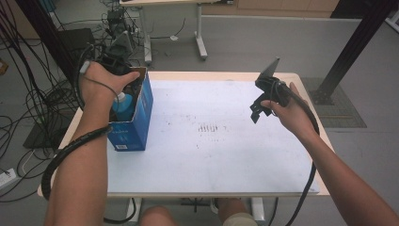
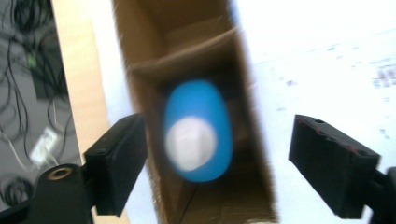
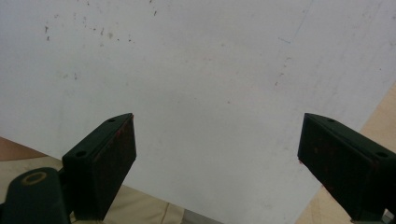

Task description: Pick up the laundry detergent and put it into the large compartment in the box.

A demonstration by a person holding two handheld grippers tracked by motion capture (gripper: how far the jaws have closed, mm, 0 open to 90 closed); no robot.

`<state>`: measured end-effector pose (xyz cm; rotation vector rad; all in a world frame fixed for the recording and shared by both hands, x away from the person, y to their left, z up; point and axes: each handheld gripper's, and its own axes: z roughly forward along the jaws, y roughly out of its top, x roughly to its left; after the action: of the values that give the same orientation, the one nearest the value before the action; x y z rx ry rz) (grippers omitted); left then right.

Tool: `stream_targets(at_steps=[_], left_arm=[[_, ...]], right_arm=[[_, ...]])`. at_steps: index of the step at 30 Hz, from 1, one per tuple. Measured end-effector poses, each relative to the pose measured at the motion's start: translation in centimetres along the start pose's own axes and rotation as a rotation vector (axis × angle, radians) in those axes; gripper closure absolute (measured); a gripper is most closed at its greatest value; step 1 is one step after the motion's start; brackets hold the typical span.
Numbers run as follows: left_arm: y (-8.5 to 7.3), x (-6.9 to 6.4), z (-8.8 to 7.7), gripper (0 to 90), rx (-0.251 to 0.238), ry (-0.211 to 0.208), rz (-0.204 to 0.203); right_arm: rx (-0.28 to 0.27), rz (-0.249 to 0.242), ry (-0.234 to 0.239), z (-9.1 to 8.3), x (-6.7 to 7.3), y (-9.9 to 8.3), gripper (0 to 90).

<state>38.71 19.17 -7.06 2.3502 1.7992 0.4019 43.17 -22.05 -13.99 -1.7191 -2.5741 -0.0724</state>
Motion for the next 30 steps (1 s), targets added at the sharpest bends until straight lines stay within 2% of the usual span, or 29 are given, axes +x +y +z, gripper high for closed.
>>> stream_targets(at_steps=[3, 4, 7, 10, 12, 16, 20, 25, 30], left_arm=[[0.6, -0.8, -1.0, 15.9, -0.024, -0.036, 0.067], [1.1, -1.2, -1.3, 15.4, -0.021, -0.055, 0.107], [2.0, -2.6, -2.1, 13.0, -0.033, -0.068, 0.209], [2.4, -3.6, -2.9, 10.8, -0.065, -0.094, 0.278], [2.8, -4.2, -3.6, 9.9, -0.085, -0.115, 0.358], [2.7, -5.1, -4.9, 9.7, -0.144, -0.152, 0.468], [2.7, -6.0, -6.1, 9.8, -0.182, -0.177, 0.577], [2.8, -6.6, -7.4, 9.7, -0.216, -0.219, 0.682], [3.1, -7.6, -8.5, 9.7, -0.213, -0.229, 0.776]], right_arm=[[0.001, 0.003, 0.000, -0.1, -0.1, 0.0, 11.2], [0.000, 0.001, -0.002, -0.1, -0.1, 0.0, 11.3], [0.002, 0.010, 0.000, -0.1, -0.4, 0.1, 11.3], [0.005, 0.020, 0.001, 0.0, -0.7, 0.3, 11.3], [0.008, 0.025, -0.001, 0.1, -1.0, 0.3, 11.3], [0.014, 0.039, -0.007, 0.3, -1.4, 0.4, 11.3], [0.019, 0.047, -0.012, 0.4, -1.7, 0.5, 11.3], [0.024, 0.054, -0.009, 0.9, -2.0, 0.8, 11.3], [0.012, 0.071, -0.004, 0.6, -2.5, 0.8, 11.3]])
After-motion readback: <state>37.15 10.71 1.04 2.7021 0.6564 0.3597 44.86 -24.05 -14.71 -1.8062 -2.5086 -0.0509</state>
